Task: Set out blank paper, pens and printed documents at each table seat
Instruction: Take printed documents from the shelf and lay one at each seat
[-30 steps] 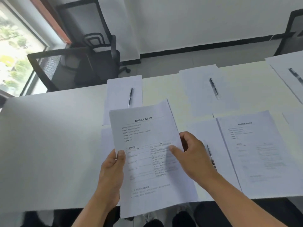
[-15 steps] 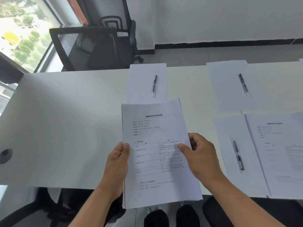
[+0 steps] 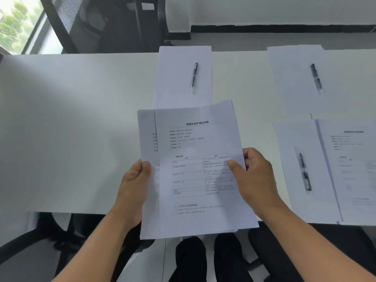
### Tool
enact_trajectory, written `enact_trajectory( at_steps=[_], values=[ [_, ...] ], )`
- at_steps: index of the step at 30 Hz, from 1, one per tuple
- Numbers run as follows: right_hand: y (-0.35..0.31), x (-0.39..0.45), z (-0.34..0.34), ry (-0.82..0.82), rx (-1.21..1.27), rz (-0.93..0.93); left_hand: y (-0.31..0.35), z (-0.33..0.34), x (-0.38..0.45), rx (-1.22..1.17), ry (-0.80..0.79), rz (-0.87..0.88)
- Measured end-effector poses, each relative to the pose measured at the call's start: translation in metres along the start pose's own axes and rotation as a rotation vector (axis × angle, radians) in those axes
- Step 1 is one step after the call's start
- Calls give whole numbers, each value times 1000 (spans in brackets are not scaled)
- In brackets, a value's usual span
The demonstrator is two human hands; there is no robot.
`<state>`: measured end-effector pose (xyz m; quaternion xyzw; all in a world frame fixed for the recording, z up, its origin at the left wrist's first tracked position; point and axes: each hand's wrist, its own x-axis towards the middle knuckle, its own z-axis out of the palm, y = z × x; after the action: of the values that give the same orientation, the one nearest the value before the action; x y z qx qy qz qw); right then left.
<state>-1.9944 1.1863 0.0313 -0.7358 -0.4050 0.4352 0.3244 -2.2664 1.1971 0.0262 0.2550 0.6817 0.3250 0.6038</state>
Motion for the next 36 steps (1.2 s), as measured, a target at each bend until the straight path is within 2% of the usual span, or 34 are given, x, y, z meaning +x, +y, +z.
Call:
enact_trajectory(
  at_steps=[6, 17, 28, 36],
  values=[
    [21, 13, -10, 75, 29, 19, -1, -21, 15, -20, 35, 12],
    [56, 36, -32, 177, -68, 55, -20, -54, 24, -45, 129, -12],
    [67, 47, -37, 147, -179, 74, -26, -61, 22, -15, 130, -17],
    [66, 47, -23, 114, -161, 118, -28, -44, 29, -17, 102, -26]
  ],
)
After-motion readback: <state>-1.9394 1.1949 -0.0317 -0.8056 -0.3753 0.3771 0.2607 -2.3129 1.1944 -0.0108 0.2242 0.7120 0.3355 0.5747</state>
